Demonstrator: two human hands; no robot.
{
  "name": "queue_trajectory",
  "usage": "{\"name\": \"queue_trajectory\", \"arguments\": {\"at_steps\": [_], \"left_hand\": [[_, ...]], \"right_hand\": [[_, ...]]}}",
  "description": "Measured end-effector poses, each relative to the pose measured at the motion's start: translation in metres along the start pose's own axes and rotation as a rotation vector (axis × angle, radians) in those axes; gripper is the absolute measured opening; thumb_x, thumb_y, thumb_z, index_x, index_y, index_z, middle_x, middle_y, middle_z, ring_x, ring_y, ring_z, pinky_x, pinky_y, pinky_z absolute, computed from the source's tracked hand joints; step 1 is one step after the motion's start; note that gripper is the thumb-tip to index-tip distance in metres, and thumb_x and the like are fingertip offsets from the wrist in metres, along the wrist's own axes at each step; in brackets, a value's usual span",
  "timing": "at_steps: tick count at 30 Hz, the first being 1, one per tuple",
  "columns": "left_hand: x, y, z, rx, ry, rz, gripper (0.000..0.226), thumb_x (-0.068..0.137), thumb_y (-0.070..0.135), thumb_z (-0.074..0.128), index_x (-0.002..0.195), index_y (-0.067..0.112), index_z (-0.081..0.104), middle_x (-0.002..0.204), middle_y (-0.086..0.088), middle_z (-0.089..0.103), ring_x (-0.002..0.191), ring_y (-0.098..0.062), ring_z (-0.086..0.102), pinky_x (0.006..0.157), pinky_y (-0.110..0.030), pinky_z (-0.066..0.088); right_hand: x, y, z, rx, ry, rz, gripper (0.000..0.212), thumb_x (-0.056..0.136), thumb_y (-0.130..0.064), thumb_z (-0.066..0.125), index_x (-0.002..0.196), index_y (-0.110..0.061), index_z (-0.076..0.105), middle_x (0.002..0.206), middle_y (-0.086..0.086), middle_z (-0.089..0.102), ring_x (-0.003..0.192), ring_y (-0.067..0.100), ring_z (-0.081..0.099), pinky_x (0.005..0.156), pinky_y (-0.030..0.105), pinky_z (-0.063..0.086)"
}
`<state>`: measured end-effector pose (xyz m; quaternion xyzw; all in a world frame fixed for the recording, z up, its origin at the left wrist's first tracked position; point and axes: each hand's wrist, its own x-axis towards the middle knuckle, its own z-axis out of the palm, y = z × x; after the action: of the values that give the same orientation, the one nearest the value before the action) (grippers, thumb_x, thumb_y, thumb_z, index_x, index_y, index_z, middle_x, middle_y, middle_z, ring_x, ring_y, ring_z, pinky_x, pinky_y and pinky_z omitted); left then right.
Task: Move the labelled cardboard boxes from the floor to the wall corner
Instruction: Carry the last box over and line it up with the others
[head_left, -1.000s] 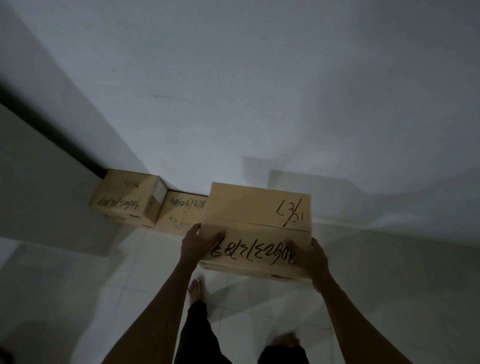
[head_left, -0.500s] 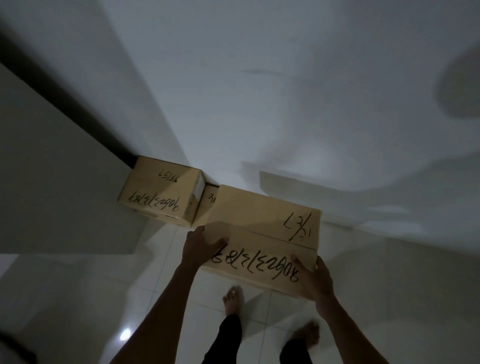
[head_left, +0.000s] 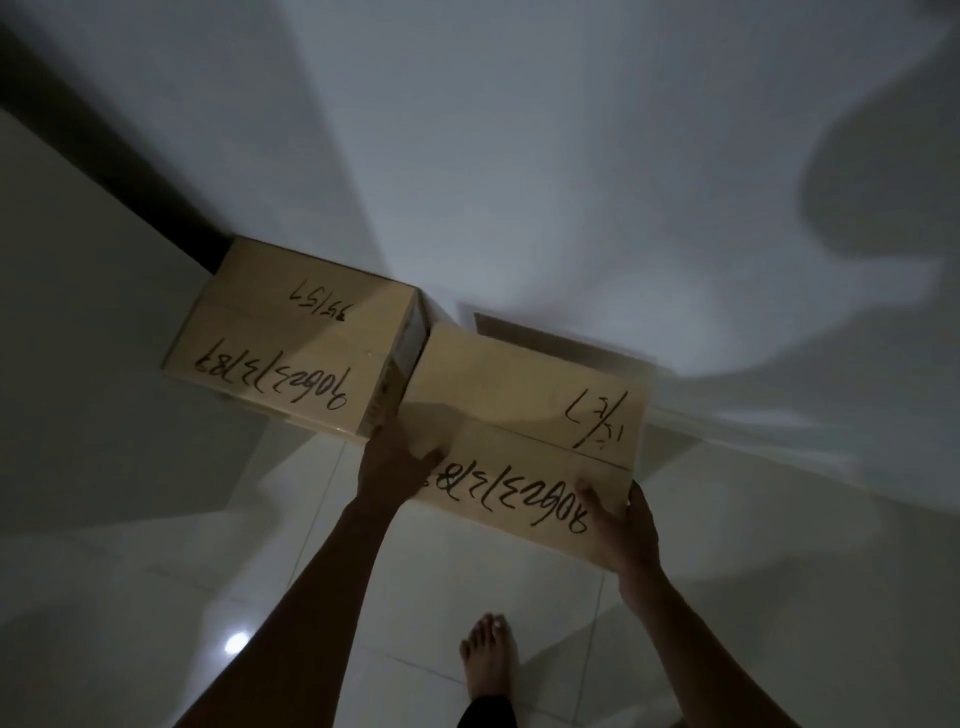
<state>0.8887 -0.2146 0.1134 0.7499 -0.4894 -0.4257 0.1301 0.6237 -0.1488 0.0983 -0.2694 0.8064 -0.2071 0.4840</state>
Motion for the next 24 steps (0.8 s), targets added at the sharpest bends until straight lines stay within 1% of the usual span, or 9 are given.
{"name": "queue_trajectory", "arguments": {"at_steps": [3,4,6,8,11,15,17,21,24], "left_hand": [[0.021,-0.021,0.017,0.025,0.020,0.044,0.081,0.073,0.027,0.082,0.136,-0.001,0.039,0.128,-0.020,0.052,0.119,-0.034,0.054,0.090,-0.051,0.055],[0.028,-0.027,0.020,0.019,0.029,0.053,0.083,0.072,0.031,0.081,0.136,-0.001,0.038,0.129,-0.020,0.050,0.119,-0.035,0.054,0.088,-0.051,0.056],[0.038,-0.036,0.023,0.012,0.057,0.086,0.094,0.071,0.051,0.075,0.140,0.005,0.032,0.132,-0.017,0.047,0.119,-0.034,0.054,0.083,-0.052,0.058],[0.043,-0.039,0.024,0.076,0.099,0.124,0.099,0.073,0.058,0.068,0.147,0.010,0.022,0.143,-0.017,0.040,0.128,-0.036,0.048,0.087,-0.055,0.056],[0.039,-0.027,0.024,0.262,0.159,0.160,0.085,0.085,0.037,0.066,0.151,0.009,0.019,0.156,-0.016,0.026,0.142,-0.036,0.031,0.094,-0.057,0.051],[0.039,-0.024,0.026,0.387,0.097,0.224,0.074,0.093,0.021,0.056,0.153,0.011,0.014,0.163,-0.009,0.010,0.151,-0.030,0.010,0.099,-0.056,0.049],[0.045,-0.026,0.022,0.411,0.103,0.228,0.073,0.093,0.022,0.053,0.154,0.011,0.013,0.164,-0.010,0.008,0.151,-0.029,0.011,0.102,-0.055,0.046],[0.056,-0.033,0.016,0.513,0.118,0.319,0.075,0.089,0.025,0.061,0.150,0.003,0.022,0.157,-0.021,0.025,0.145,-0.036,0.027,0.104,-0.057,0.045],[0.059,-0.036,0.017,0.539,0.105,0.303,0.075,0.087,0.026,0.064,0.147,0.005,0.024,0.155,-0.021,0.028,0.142,-0.037,0.034,0.103,-0.057,0.046]], "right_hand": [[0.029,0.009,0.017,0.064,0.017,-0.029,0.070,0.076,-0.056,0.075,0.136,-0.028,0.052,0.124,-0.001,0.067,0.103,0.020,0.064,0.072,0.032,0.053],[0.035,0.008,0.021,0.073,0.013,-0.036,0.068,0.078,-0.054,0.075,0.136,-0.028,0.051,0.122,-0.003,0.066,0.098,0.016,0.064,0.066,0.028,0.051],[0.046,0.006,0.029,0.098,-0.006,-0.056,0.065,0.079,-0.050,0.075,0.136,-0.030,0.050,0.119,-0.006,0.065,0.092,0.005,0.062,0.062,0.024,0.049],[0.053,0.004,0.036,0.110,-0.020,-0.071,0.065,0.079,-0.049,0.075,0.136,-0.031,0.049,0.118,-0.007,0.065,0.092,0.000,0.061,0.062,0.023,0.050],[0.062,0.003,0.043,0.096,-0.017,-0.079,0.068,0.079,-0.054,0.074,0.137,-0.031,0.048,0.120,-0.007,0.066,0.096,0.007,0.064,0.062,0.022,0.049],[0.068,-0.002,0.050,0.080,-0.054,-0.076,0.078,0.073,-0.064,0.073,0.139,-0.032,0.046,0.123,-0.004,0.066,0.105,0.017,0.067,0.065,0.026,0.055],[0.072,-0.005,0.054,0.074,-0.084,-0.073,0.084,0.069,-0.069,0.071,0.140,-0.033,0.043,0.125,-0.003,0.065,0.109,0.019,0.066,0.071,0.031,0.059],[0.074,-0.010,0.056,0.025,-0.102,-0.076,0.085,0.076,-0.064,0.069,0.145,-0.028,0.035,0.129,0.000,0.061,0.111,0.024,0.064,0.071,0.032,0.057],[0.075,-0.014,0.054,-0.080,-0.106,-0.075,0.081,0.086,-0.054,0.064,0.148,-0.017,0.026,0.137,0.008,0.056,0.119,0.033,0.060,0.087,0.046,0.057]]}}
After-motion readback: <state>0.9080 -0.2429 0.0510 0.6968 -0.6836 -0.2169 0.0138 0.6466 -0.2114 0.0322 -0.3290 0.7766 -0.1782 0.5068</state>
